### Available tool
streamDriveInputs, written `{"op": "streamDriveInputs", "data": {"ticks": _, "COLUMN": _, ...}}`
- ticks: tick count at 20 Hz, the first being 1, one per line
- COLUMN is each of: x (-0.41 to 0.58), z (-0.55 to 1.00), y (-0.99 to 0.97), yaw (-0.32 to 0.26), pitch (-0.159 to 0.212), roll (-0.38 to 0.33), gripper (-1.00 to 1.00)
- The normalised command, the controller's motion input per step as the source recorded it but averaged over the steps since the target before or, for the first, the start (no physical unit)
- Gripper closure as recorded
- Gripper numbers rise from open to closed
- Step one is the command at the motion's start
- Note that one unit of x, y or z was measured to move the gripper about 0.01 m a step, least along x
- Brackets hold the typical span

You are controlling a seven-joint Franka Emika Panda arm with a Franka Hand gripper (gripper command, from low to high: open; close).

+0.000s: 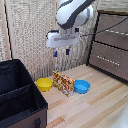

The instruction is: Kindly direct your grabber toward the cereal bar. Delicately grip the cereal bar using your grabber. Transport the clutched cereal bar to the rear part of the organizer. Set the cereal bar down and place it in the rear section of the organizer.

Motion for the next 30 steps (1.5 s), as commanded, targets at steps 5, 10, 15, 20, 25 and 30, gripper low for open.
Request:
{"op": "streamDriveInputs", "data": {"ticks": 5, "x": -0.389, "z": -0.4, "y": 0.0, "yaw": 0.008, "pitch": 0.016, "roll": -0.022, "gripper": -1.0}}
{"op": "streamDriveInputs", "data": {"ticks": 10, "x": -0.359, "z": -0.39, "y": 0.0, "yaw": 0.006, "pitch": 0.024, "roll": -0.026, "gripper": -1.0}}
{"op": "streamDriveInputs", "data": {"ticks": 15, "x": -0.272, "z": -0.39, "y": 0.01, "yaw": 0.022, "pitch": 0.013, "roll": -0.038, "gripper": -1.0}}
{"op": "streamDriveInputs", "data": {"ticks": 20, "x": 0.083, "z": -0.36, "y": 0.04, "yaw": 0.086, "pitch": 0.0, "roll": -0.054, "gripper": -1.0}}
{"op": "streamDriveInputs", "data": {"ticks": 25, "x": 0.297, "z": -0.28, "y": 0.0, "yaw": 0.132, "pitch": 0.0, "roll": -0.044, "gripper": -1.0}}
{"op": "streamDriveInputs", "data": {"ticks": 30, "x": 0.349, "z": -0.2, "y": -0.07, "yaw": 0.215, "pitch": 0.0, "roll": -0.032, "gripper": -1.0}}
